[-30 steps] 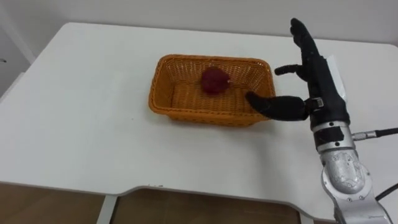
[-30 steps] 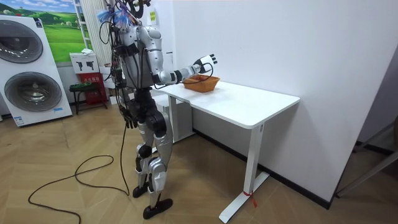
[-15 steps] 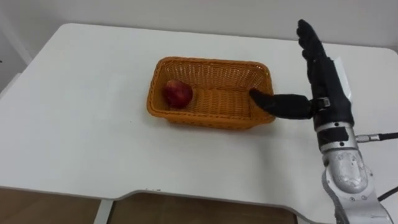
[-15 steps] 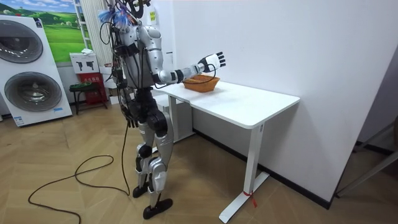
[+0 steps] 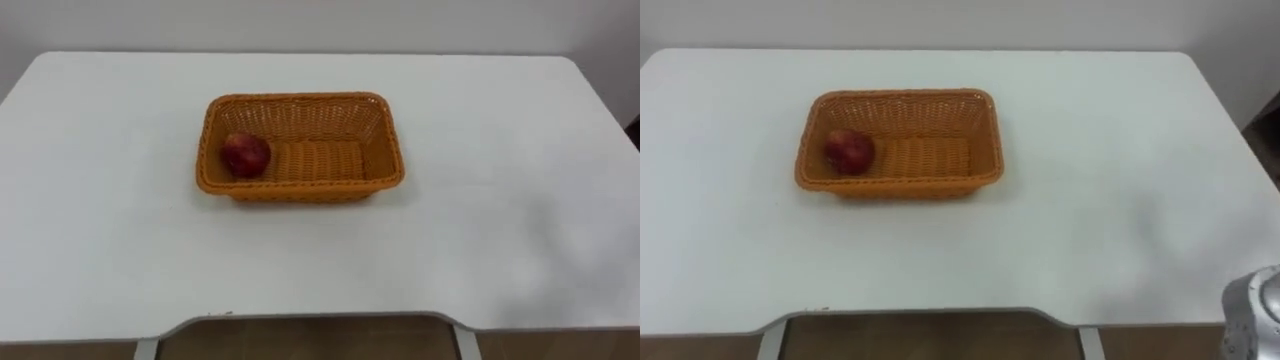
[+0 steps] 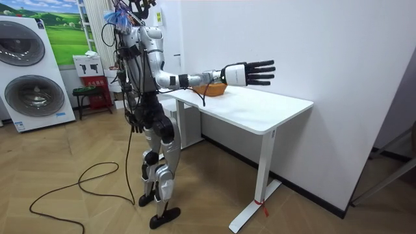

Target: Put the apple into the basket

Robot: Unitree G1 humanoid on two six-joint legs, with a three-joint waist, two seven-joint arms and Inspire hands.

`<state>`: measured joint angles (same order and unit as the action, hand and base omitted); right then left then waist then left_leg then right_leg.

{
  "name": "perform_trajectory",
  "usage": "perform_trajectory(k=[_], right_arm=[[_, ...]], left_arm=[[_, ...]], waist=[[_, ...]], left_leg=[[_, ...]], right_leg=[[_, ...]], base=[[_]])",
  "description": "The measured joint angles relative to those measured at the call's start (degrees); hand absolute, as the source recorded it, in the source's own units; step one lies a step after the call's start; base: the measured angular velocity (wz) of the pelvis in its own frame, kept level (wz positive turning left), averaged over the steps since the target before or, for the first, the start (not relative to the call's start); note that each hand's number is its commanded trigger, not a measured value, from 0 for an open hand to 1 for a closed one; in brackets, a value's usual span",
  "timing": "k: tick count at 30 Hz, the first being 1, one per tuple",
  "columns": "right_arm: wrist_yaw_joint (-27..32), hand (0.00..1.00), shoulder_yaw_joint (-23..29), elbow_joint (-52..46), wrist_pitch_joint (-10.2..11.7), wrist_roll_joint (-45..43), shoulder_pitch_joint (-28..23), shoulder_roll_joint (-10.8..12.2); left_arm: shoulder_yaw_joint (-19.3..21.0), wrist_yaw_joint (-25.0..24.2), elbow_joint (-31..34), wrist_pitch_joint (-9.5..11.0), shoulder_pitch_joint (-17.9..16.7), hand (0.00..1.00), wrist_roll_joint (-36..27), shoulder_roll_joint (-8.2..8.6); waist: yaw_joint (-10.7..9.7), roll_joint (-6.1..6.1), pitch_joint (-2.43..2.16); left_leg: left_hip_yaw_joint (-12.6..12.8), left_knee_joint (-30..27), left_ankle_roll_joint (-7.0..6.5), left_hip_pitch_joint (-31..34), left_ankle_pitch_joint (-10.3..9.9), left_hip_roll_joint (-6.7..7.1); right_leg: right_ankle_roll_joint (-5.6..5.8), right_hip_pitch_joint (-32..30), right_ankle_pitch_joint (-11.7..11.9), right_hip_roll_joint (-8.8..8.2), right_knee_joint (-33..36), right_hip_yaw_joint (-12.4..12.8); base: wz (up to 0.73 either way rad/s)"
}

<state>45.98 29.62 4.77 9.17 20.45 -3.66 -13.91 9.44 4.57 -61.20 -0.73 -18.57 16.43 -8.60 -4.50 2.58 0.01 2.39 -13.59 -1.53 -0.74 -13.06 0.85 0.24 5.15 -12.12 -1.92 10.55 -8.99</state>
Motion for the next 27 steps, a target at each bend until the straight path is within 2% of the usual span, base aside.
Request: perform_trajectory(k=[3, 4, 5, 9, 11, 15, 18, 19, 20, 21, 23, 27], right_arm=[[3.3, 0.00, 2.9, 7.1, 0.2, 7.7, -0.1, -0.2], [4.4, 0.00, 3.7, 9.8, 0.1, 10.3, -0.4, -0.2], [5.0, 0.00, 4.0, 12.7, 0.1, 12.4, -0.9, -0.2], [5.1, 0.00, 4.2, 23.4, -0.5, 15.3, -3.1, 0.0], [3.6, 0.00, 3.8, 33.3, -1.4, 15.9, -3.4, 0.4], [-2.3, 0.00, 0.4, 48.5, -4.7, 17.4, -3.8, 1.1], [-10.1, 0.00, -1.5, 57.5, -6.9, 18.0, -4.9, 3.6], [-13.4, 0.00, -2.6, 60.4, -7.8, 18.0, -5.0, 4.4], [-17.2, 0.00, -5.4, 63.2, -8.3, 18.0, -5.5, 4.7], [-19.1, 0.00, -6.7, 64.5, -8.6, 17.9, -5.6, 4.8], [-25.6, 0.00, -10.8, 67.6, -10.5, 17.1, -5.3, 4.9], [-32.3, 0.00, -15.5, 69.1, -12.0, 13.3, -5.7, 4.9]], left_arm=[[0.6, 0.4, 1.8, -0.6, 0.0, 0.00, 0.0, -0.22], [0.6, 0.4, 2.3, -0.9, 0.0, 0.00, 0.0, -0.18], [0.6, 0.4, 3.0, -1.4, 0.0, 0.00, 0.0, -0.18], [1.9, 0.8, 4.8, -1.8, 0.0, 0.00, 0.3, 0.07], [2.9, 1.0, 5.7, -2.3, 0.0, 0.00, 0.6, 0.07], [3.1, 0.0, 5.8, -3.5, 0.1, 0.00, 0.6, 0.60], [3.9, -1.1, 4.9, -3.7, 0.1, 0.00, 0.7, 0.78], [3.9, -1.5, 4.9, -4.0, 0.6, 0.00, 0.7, 0.83], [3.8, -2.0, 4.9, -4.0, 0.6, 0.00, 0.7, 0.84], [3.8, -2.2, 4.9, -4.0, 0.6, 0.00, 0.7, 0.85], [3.7, -2.7, 3.3, -4.1, 1.0, 0.00, 0.6, 0.85], [3.7, -2.9, 3.2, -4.5, 1.4, 0.00, 0.7, 0.85]], waist=[[-1.2, -0.19, -0.26], [-1.6, -0.54, -0.50], [-1.8, -0.60, -0.51], [-1.7, -1.35, -0.78], [-1.6, -1.50, -0.76], [-1.0, -1.28, -0.68], [-0.4, -0.69, -0.51], [0.0, -0.76, -0.32], [0.1, -0.77, -0.22], [0.2, -0.82, -0.19], [0.6, -1.10, -0.06], [1.6, -1.36, -0.04]], left_leg=[[0.0, 0.0, 0.00, 0.3, 0.0, -0.01], [0.2, -0.2, 0.00, 0.3, 0.0, 0.00], [0.3, -0.1, 0.00, 0.3, 0.0, 0.00], [0.4, 0.0, 0.00, 0.0, 0.0, 0.00], [0.5, 0.0, 0.03, -0.1, 0.0, -0.05], [0.5, 0.0, 0.04, -0.1, 0.0, -0.05], [0.3, -0.1, 0.03, -0.3, 0.0, -0.04], [0.3, -0.2, 0.02, -0.4, 0.0, -0.04], [0.2, -0.3, 0.00, -0.5, 0.0, -0.03], [0.2, -0.3, -0.01, -0.5, 0.0, -0.02], [0.2, -0.1, -0.03, -0.6, 0.0, -0.03], [0.2, 0.0, -0.03, -0.7, 0.0, 0.02]], right_leg=[[-0.01, -0.2, 0.0, 0.01, 0.1, -0.1], [-0.01, -0.4, 0.0, 0.00, 0.1, 0.1], [-0.01, -0.4, 0.0, -0.01, 0.3, 0.2], [-0.01, -0.2, 0.0, -0.01, 0.2, 0.5], [-0.02, -0.1, 0.0, 0.08, 0.1, 0.9], [-0.03, -0.1, 0.0, 0.04, 0.2, 1.0], [-0.06, 0.1, 0.0, 0.03, 0.0, 1.0], [-0.06, 0.0, -0.1, 0.01, 0.0, 1.1], [-0.05, 0.0, -0.1, -0.02, -0.1, 1.1], [-0.02, 0.1, -0.1, -0.03, -0.2, 1.1], [0.03, 0.1, -0.1, 0.00, -0.6, 1.2], [-0.02, 0.2, 0.0, 0.10, -0.7, 1.2]], base=[[0.00], [-0.04], [-0.06], [-0.01], [0.00], [0.00], [-0.01], [0.00], [0.00], [0.00], [0.00], [-0.01]])
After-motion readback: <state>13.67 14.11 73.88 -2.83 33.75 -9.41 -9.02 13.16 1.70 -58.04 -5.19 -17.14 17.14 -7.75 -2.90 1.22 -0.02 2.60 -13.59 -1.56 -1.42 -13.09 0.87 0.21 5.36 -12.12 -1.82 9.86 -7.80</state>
